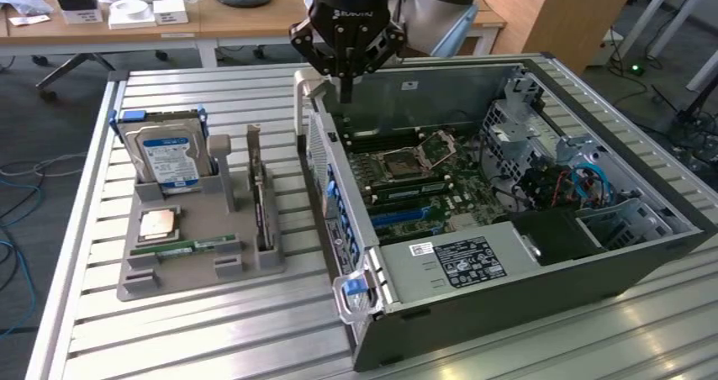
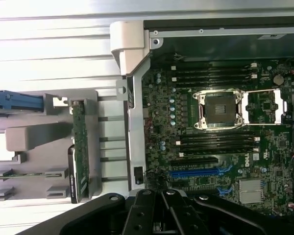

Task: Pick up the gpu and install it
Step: 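Reach for the gpu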

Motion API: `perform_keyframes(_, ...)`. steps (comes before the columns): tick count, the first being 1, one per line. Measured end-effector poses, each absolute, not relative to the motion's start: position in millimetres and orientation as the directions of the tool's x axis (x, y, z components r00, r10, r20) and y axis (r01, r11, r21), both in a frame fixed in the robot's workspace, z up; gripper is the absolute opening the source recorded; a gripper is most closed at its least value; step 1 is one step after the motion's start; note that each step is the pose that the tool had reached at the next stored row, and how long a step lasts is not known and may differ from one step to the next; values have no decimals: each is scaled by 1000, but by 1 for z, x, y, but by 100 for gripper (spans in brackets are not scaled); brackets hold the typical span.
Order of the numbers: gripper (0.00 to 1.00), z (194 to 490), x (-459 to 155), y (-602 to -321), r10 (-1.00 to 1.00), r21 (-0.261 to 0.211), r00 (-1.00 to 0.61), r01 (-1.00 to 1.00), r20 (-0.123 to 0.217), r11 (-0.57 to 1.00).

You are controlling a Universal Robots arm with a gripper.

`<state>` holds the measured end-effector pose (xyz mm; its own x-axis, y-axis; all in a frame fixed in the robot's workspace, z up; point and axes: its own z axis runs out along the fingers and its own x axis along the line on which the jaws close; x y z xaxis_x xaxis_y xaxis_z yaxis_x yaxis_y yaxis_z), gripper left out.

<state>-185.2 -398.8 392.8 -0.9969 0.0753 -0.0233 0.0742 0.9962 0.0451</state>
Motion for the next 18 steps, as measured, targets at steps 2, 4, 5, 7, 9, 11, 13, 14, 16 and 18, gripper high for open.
perform_keyframes(2, 11, 393, -189, -399, 75, 45, -997, 74, -23, 996)
perform_keyframes(4, 11, 393, -192, -399, 75, 45, -997, 74, -23, 996)
perform_keyframes(5, 11, 393, -194, -399, 75, 45, -997, 74, -23, 996)
perform_keyframes(7, 11, 393, -198, -399, 75, 45, -997, 74, -23, 996)
perform_keyframes(9, 11, 393, -201, -399, 75, 45, -997, 74, -23, 996)
perform_keyframes(11, 11, 393, -204, -399, 75, 45, -997, 74, -23, 996)
perform_keyframes(13, 11, 393, -207, -399, 75, 45, -997, 74, -23, 996)
perform_keyframes(14, 11, 393, -208, -399, 75, 45, -997, 74, -23, 996)
perform_keyframes(16, 11, 392, -212, -399, 75, 45, -997, 74, -23, 996)
perform_keyframes(18, 11, 392, -215, -399, 75, 45, -997, 74, -23, 996)
